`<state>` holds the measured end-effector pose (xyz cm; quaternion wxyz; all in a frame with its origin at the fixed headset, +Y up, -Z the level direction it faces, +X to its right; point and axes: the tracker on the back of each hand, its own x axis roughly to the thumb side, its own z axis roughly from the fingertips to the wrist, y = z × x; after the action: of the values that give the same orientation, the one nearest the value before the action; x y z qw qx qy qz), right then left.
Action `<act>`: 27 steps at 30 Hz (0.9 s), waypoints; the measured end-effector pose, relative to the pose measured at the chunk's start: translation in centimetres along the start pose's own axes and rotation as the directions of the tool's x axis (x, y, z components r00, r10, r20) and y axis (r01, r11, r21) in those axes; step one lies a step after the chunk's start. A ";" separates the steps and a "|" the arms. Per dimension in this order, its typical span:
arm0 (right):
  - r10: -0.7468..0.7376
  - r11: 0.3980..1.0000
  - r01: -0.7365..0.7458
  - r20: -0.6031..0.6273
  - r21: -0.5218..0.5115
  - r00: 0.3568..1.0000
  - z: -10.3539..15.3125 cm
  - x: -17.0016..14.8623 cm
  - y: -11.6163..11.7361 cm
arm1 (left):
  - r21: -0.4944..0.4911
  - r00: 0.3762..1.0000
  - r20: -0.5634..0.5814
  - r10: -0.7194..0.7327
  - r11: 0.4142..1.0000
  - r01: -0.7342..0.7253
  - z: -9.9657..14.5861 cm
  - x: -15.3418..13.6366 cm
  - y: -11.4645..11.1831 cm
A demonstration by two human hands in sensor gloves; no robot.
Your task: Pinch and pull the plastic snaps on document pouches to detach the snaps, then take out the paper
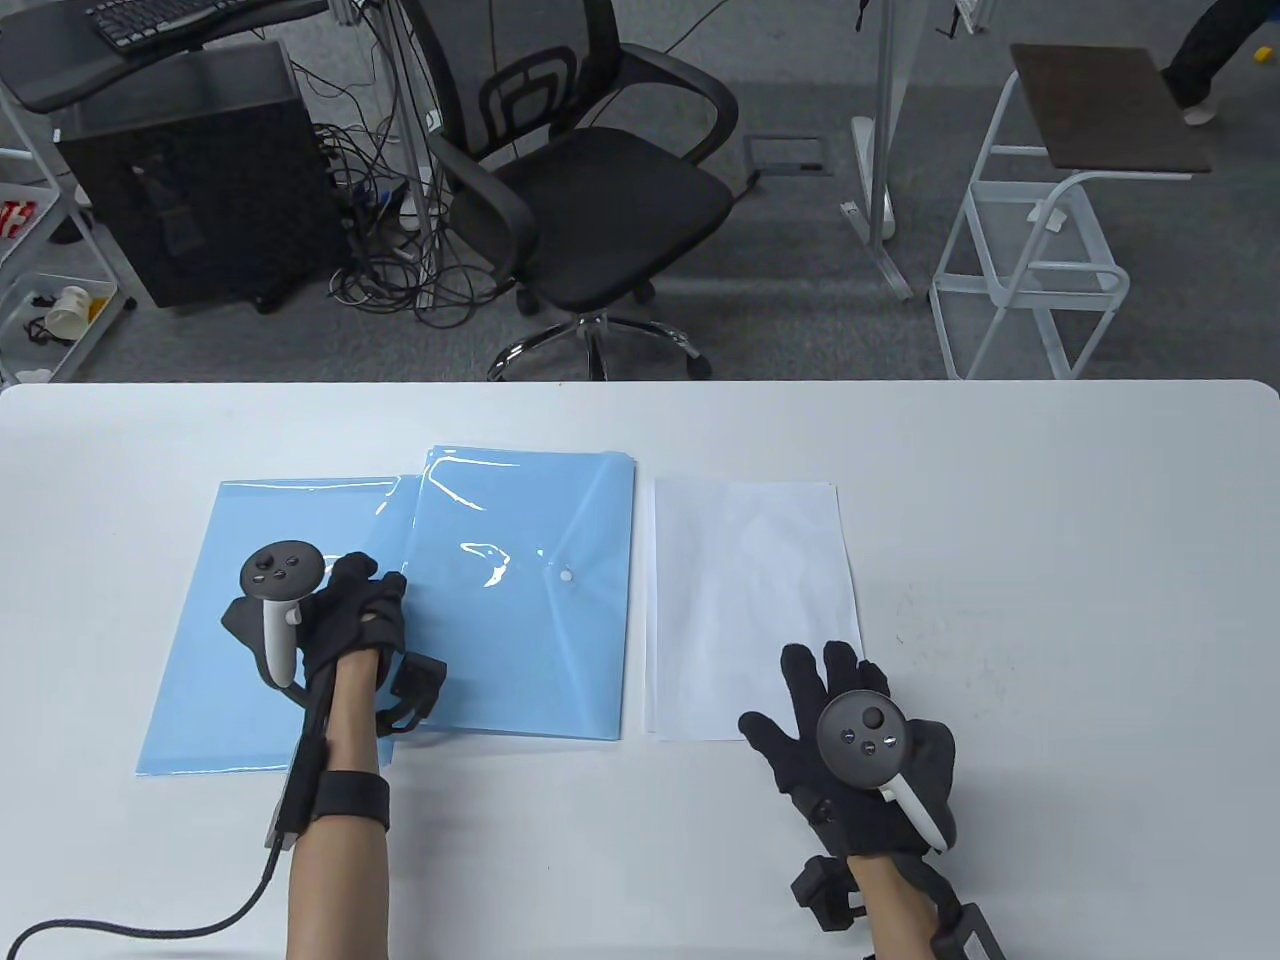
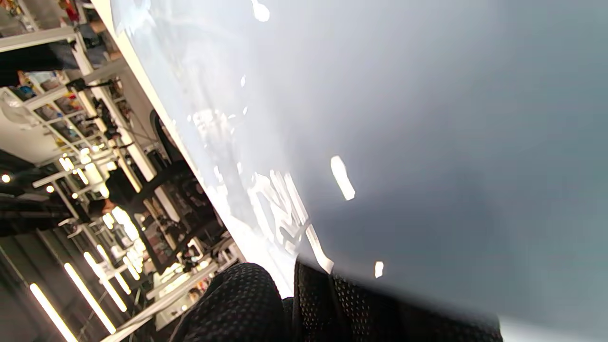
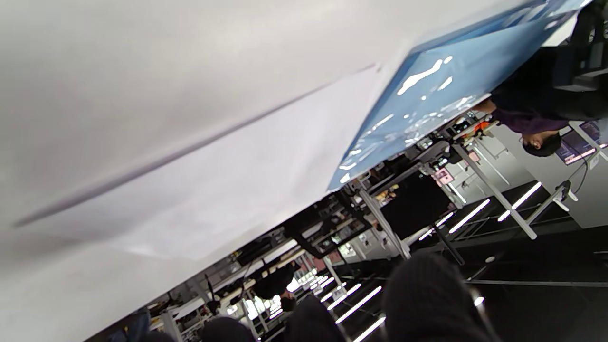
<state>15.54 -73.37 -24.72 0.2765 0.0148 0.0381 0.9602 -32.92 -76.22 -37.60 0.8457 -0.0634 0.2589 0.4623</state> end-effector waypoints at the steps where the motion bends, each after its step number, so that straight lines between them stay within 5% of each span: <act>1: -0.001 1.000 0.001 0.001 0.000 1.000 0.0 0.0 0.0 | 0.006 1.000 0.007 -0.002 1.000 0.002 0.2 0.0 0.3; 9: 0.023 1.000 -0.023 -0.005 -0.014 1.000 0.3 -0.2 -0.2 | 0.069 0.997 0.039 -0.061 0.996 0.058 1.7 -1.1 5.0; 17: 0.036 0.999 -0.036 -0.004 -0.013 0.999 0.3 0.0 0.0 | 0.114 0.978 -0.076 -0.192 0.973 0.200 1.2 -5.0 8.9; 27: 0.052 0.999 -0.052 -0.012 -0.002 0.999 0.1 0.1 0.2 | 0.055 0.850 -0.267 -0.453 0.874 0.483 -0.1 -8.0 10.8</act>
<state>15.31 -73.51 -24.57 0.2511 0.0096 0.0382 0.9672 -45.23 -76.20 -32.24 0.8964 -0.1304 0.3655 0.2142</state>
